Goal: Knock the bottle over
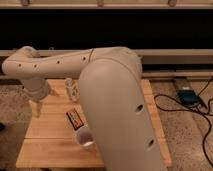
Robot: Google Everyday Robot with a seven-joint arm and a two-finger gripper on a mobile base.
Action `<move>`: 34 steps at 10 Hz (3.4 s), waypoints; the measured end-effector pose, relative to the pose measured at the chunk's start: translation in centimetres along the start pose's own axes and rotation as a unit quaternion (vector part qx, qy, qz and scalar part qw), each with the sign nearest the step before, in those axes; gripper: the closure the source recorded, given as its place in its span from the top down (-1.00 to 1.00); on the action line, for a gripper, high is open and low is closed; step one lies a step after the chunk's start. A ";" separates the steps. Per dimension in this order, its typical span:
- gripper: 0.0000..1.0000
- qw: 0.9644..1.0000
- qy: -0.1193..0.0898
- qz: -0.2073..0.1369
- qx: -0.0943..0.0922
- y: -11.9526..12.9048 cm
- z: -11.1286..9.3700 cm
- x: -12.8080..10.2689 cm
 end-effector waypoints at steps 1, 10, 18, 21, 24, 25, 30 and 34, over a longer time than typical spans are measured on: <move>0.60 1.000 0.000 0.000 0.000 0.0 0.0 0.0; 0.60 1.000 0.000 0.000 0.000 0.0 0.0 0.0; 0.60 1.000 0.000 0.000 0.000 0.0 0.0 0.0; 0.60 1.000 -0.002 0.004 0.000 -0.5 -0.2 0.2; 0.60 1.000 -0.010 0.019 0.015 -5.0 -0.6 0.4; 0.60 0.999 -0.007 0.026 0.023 -7.1 -0.6 0.6; 0.60 0.996 -0.001 0.061 0.058 -17.4 0.7 2.0; 0.60 0.995 -0.039 0.079 0.051 -20.9 2.7 1.9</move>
